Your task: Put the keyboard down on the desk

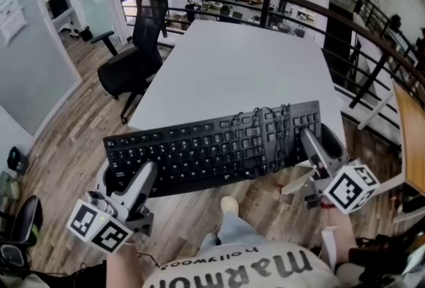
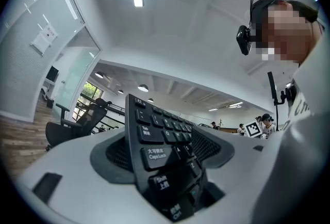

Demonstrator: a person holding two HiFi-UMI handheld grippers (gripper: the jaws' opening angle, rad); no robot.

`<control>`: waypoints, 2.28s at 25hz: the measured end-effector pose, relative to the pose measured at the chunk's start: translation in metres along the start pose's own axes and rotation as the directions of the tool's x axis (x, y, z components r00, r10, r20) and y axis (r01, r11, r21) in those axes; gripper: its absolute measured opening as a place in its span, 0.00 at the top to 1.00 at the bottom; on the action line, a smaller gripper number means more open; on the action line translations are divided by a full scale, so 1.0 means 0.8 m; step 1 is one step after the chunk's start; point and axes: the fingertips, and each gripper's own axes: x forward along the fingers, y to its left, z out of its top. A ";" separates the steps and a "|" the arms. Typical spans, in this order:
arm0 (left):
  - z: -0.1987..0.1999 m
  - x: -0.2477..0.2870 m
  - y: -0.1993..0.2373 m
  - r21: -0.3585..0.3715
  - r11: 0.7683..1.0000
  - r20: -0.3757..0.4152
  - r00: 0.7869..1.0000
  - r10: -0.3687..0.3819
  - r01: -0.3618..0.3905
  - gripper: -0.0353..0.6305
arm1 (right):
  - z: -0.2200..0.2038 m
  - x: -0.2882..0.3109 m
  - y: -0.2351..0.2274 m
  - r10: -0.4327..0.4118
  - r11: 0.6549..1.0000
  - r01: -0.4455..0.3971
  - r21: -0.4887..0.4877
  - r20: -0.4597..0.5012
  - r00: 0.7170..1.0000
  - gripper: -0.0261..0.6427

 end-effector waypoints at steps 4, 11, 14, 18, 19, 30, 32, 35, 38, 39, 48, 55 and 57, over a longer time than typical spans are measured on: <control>0.006 -0.004 -0.005 0.010 1.000 0.004 1.000 0.009 -0.009 0.46 | 0.001 0.000 -0.001 0.015 1.000 -0.015 0.025 0.011 1.000 0.52; 0.007 -0.005 -0.004 0.005 1.000 -0.004 1.000 0.013 -0.013 0.46 | 0.003 -0.002 0.002 0.027 0.999 -0.028 0.036 0.015 1.000 0.52; 0.010 -0.003 -0.003 0.008 1.000 -0.003 1.000 0.011 -0.011 0.46 | 0.002 -0.001 0.001 0.023 0.999 -0.024 0.046 0.015 1.000 0.52; 0.010 -0.006 -0.004 0.001 1.000 -0.015 1.000 0.021 -0.021 0.46 | -0.002 -0.002 0.001 0.021 0.998 -0.021 0.051 -0.007 1.000 0.52; 0.011 -0.007 -0.005 0.000 1.000 -0.023 0.999 0.027 -0.027 0.46 | -0.003 -0.002 0.002 0.026 0.998 -0.025 0.059 -0.013 1.000 0.52; -0.001 0.003 0.005 -0.077 0.997 -0.055 0.998 0.012 -0.016 0.46 | 0.000 -0.003 0.002 -0.031 0.999 0.033 0.040 -0.069 0.997 0.52; -0.007 0.012 0.010 -0.095 0.995 -0.072 0.997 -0.003 -0.004 0.47 | -0.005 -0.002 -0.004 -0.049 0.997 0.053 0.054 -0.083 0.995 0.52; -0.021 0.027 0.016 -0.119 0.993 -0.098 0.995 -0.027 0.015 0.48 | -0.017 -0.006 -0.017 -0.082 0.993 0.089 0.075 -0.099 0.992 0.52; -0.022 0.027 0.014 -0.108 0.994 -0.083 0.996 -0.035 0.026 0.48 | -0.015 -0.010 -0.018 -0.091 0.993 0.096 0.063 -0.082 0.993 0.52; -0.020 0.023 0.012 -0.098 0.995 -0.064 0.997 -0.030 0.024 0.48 | -0.011 -0.009 -0.015 -0.078 0.995 0.082 0.054 -0.069 0.995 0.52; 0.006 0.000 0.003 -0.027 1.000 0.004 1.000 0.004 -0.004 0.47 | 0.002 0.000 0.005 -0.001 0.999 0.001 0.049 -0.009 1.000 0.52; 0.002 -0.008 -0.005 0.046 0.999 0.087 0.996 -0.002 -0.002 0.47 | 0.002 0.004 0.001 0.058 0.998 -0.060 0.020 0.086 0.995 0.52; 0.004 -0.006 -0.006 0.091 0.996 0.123 0.992 -0.017 0.006 0.47 | 0.001 0.009 -0.001 0.085 0.996 -0.087 0.012 0.138 0.987 0.52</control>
